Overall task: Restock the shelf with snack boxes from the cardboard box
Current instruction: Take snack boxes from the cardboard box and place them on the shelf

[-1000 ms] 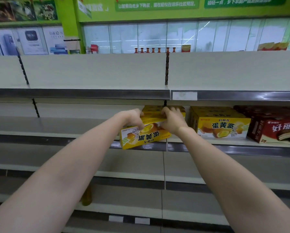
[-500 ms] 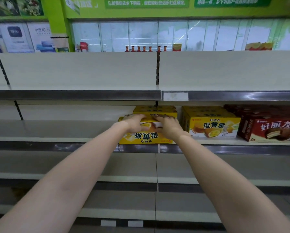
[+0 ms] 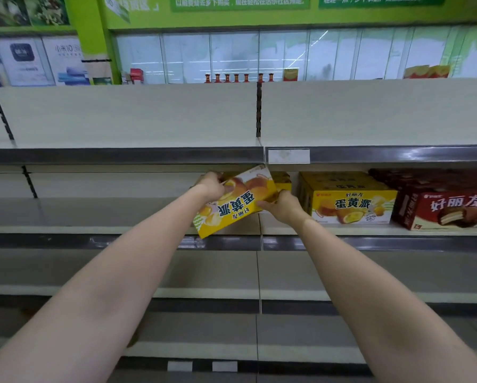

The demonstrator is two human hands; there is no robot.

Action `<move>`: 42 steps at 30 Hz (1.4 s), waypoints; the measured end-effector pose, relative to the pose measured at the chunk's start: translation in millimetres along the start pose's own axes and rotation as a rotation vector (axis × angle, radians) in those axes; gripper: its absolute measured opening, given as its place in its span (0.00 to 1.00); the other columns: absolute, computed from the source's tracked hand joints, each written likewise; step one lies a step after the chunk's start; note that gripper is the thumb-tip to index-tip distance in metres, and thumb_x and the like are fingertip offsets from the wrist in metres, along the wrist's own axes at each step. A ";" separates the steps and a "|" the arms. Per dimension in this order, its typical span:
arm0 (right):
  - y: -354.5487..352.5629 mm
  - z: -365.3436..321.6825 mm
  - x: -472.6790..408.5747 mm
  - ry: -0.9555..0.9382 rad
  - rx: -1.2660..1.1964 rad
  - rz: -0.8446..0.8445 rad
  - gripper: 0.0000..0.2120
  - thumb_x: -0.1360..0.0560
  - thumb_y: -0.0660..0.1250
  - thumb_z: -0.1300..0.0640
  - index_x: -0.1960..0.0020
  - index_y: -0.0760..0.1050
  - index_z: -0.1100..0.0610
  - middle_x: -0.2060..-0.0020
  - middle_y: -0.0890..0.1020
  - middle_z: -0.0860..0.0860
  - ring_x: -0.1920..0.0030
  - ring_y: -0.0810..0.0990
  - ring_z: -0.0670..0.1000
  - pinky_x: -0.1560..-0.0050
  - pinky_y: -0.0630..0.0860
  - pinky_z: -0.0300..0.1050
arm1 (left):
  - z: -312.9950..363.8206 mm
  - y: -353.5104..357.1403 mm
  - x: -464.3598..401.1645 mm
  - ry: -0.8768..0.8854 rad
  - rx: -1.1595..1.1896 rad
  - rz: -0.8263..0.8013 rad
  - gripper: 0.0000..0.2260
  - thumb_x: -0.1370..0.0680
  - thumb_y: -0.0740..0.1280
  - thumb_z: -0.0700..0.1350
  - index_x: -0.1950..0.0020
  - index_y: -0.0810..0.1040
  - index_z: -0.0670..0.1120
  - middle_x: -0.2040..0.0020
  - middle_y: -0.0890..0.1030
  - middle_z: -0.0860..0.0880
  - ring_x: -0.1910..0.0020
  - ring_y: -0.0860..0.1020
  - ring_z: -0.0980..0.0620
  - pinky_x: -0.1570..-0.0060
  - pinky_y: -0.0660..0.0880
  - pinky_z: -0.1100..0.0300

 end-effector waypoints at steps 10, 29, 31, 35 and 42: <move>32.5 4.5 -7.7 0.222 -0.607 -0.182 0.17 0.22 0.71 0.55 0.37 0.75 0.60 0.42 0.81 0.58 0.42 0.81 0.57 0.48 0.81 0.46 | -6.8 13.1 -1.0 -0.040 0.143 0.056 0.25 0.25 0.72 0.54 0.29 0.72 0.51 0.37 0.78 0.51 0.45 0.79 0.46 0.39 0.75 0.52; 68.1 24.1 8.1 0.257 -1.251 -0.231 0.12 0.22 0.66 0.67 0.40 0.74 0.58 0.46 0.82 0.54 0.45 0.80 0.52 0.31 0.70 0.49 | -5.7 31.6 7.3 0.068 -0.118 -0.021 0.31 0.30 0.64 0.68 0.29 0.69 0.60 0.31 0.76 0.52 0.35 0.74 0.42 0.38 0.73 0.41; 66.2 24.6 9.4 0.242 -1.236 -0.208 0.16 0.22 0.67 0.66 0.36 0.73 0.58 0.43 0.81 0.54 0.44 0.80 0.52 0.33 0.72 0.49 | -7.8 34.2 6.9 0.064 -0.100 0.005 0.31 0.32 0.63 0.70 0.30 0.70 0.62 0.33 0.77 0.53 0.35 0.74 0.42 0.39 0.73 0.41; 59.6 26.9 19.1 0.234 -1.222 -0.168 0.20 0.23 0.69 0.67 0.33 0.72 0.60 0.41 0.82 0.54 0.45 0.82 0.51 0.44 0.78 0.46 | -0.7 32.0 23.1 0.076 -0.084 0.030 0.29 0.29 0.66 0.67 0.29 0.69 0.62 0.32 0.76 0.53 0.33 0.73 0.42 0.37 0.72 0.40; 44.0 38.8 55.1 0.164 -1.149 -0.167 0.19 0.25 0.73 0.65 0.36 0.74 0.60 0.44 0.84 0.54 0.49 0.84 0.49 0.59 0.80 0.37 | 12.3 28.5 68.0 0.130 0.066 0.031 0.27 0.25 0.72 0.56 0.28 0.70 0.54 0.32 0.75 0.50 0.41 0.79 0.46 0.41 0.77 0.46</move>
Point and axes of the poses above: each hand's wrist, its own x-axis away from the middle knuckle, its own y-axis out of the palm, z = x × y, the point moved 1 cm from there along -x, towards the middle knuckle
